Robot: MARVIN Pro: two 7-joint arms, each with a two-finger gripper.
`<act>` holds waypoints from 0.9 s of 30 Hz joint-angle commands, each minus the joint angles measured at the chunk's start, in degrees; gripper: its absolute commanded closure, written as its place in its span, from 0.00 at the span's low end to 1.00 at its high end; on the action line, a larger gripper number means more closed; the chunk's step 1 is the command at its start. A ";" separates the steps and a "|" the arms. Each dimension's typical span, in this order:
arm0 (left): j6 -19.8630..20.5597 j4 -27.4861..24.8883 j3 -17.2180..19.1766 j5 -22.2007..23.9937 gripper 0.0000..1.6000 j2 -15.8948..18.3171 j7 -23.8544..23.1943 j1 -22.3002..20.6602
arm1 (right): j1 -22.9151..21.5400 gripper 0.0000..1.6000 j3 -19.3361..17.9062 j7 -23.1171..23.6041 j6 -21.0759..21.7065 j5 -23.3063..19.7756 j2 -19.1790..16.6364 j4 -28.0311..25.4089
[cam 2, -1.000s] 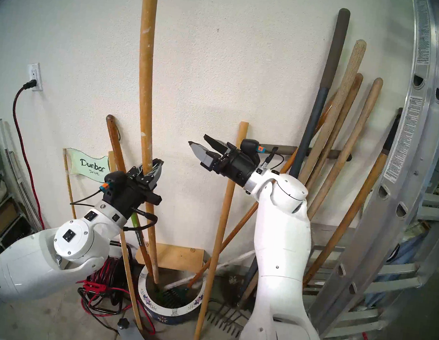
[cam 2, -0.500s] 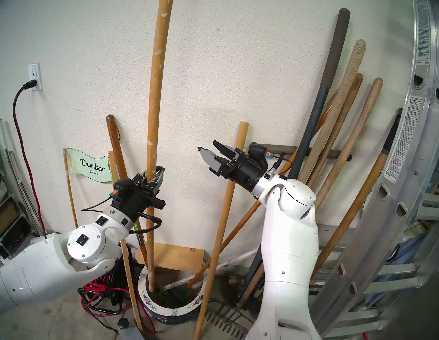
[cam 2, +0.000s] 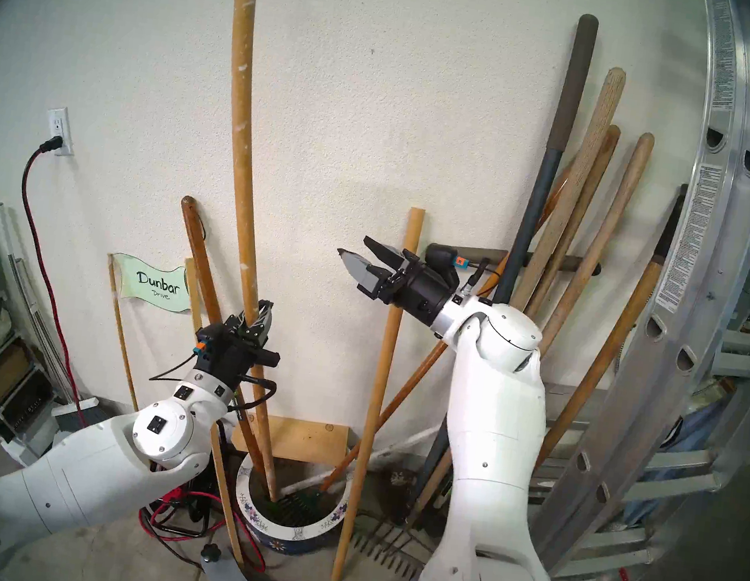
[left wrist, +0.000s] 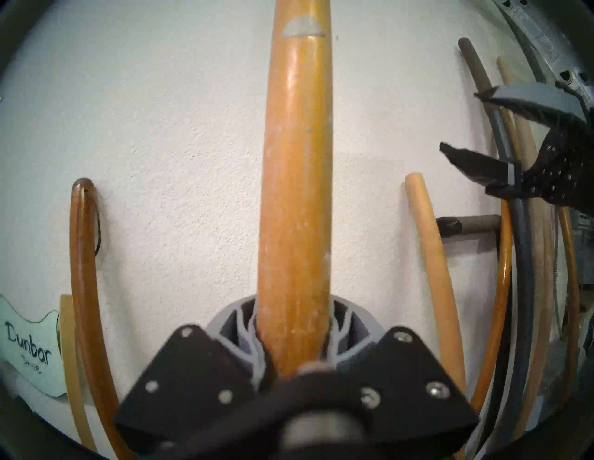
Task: Put wooden sticks into the pot
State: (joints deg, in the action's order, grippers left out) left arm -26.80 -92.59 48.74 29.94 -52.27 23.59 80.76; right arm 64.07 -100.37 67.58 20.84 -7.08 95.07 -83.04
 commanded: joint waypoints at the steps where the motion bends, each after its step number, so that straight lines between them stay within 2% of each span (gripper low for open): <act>1: 1.34 3.52 -1.84 -1.07 1.00 -2.77 -1.69 -3.01 | -0.48 0.00 0.29 -0.35 0.03 0.22 0.24 0.58; 12: 2.00 11.52 -1.86 2.86 1.00 -6.99 -3.22 -5.79 | -0.64 0.00 0.00 -0.98 -0.13 0.11 0.19 0.65; 15: 0.51 15.31 -1.66 5.00 1.00 -8.83 -4.76 -6.35 | -0.83 0.00 -0.05 -1.14 -0.20 0.10 0.12 0.76; 27: 0.79 29.21 -2.99 7.06 1.00 -14.76 -10.68 -11.94 | -1.04 0.00 0.15 -1.38 0.20 0.04 0.25 -0.06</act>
State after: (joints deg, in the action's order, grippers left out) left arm -25.46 -67.83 46.00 35.91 -62.71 15.42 73.01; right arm 63.18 -100.36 66.06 20.69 -6.93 95.20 -82.34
